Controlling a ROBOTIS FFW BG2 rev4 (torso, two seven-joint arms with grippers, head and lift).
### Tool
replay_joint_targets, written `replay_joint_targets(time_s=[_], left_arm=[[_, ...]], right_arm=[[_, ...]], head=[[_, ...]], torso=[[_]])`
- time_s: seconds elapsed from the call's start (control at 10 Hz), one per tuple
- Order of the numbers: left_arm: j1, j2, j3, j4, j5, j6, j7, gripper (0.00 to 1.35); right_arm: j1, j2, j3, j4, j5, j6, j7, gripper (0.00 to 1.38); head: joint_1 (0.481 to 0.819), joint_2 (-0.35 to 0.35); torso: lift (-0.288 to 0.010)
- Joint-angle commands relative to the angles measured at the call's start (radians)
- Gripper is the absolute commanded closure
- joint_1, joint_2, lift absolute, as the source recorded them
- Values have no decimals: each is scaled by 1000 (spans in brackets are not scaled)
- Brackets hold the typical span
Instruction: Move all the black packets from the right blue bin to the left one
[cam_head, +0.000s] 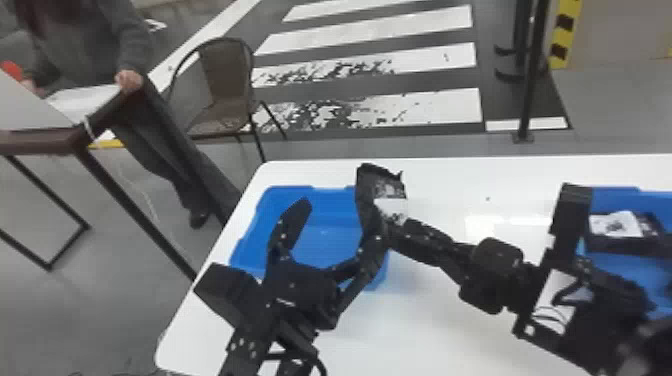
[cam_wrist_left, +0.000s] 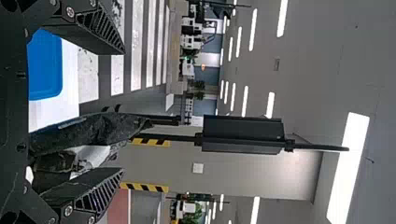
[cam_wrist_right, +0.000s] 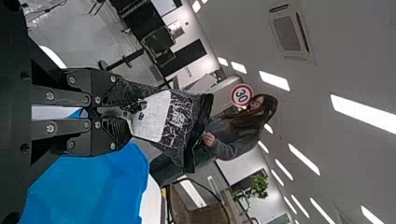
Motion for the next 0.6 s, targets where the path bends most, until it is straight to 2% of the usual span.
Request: replay_joint_targets(time_s=[0.0,0.2,0.3,0.4,0.5], left_arm=[[-3,0,1,0,15,19,-6,145],[-11,0,-1,0,37,51,-26,145],[-18,2,1,0,65,81,-49,145],[-21,0,5,2,87,68,-72,145],[-30,0,5,2,128,110,-97,145]], right_arm=[[-5,-4,27,7,-8,-5,-4,1072],[-8,-7,43,20,-10,-8,-8,1072],[-15,-10,67,22,-22,-10,-11,1070],[-22,-13,91,24,-32,-12,-13,1072],[-25,-13,103,24,-38,-12,-13,1072]], head=[[695,350],[695,350],[695,350],[695,350],[695,350]], torso=[[-140],[-140],[-140],[-140],[-140]])
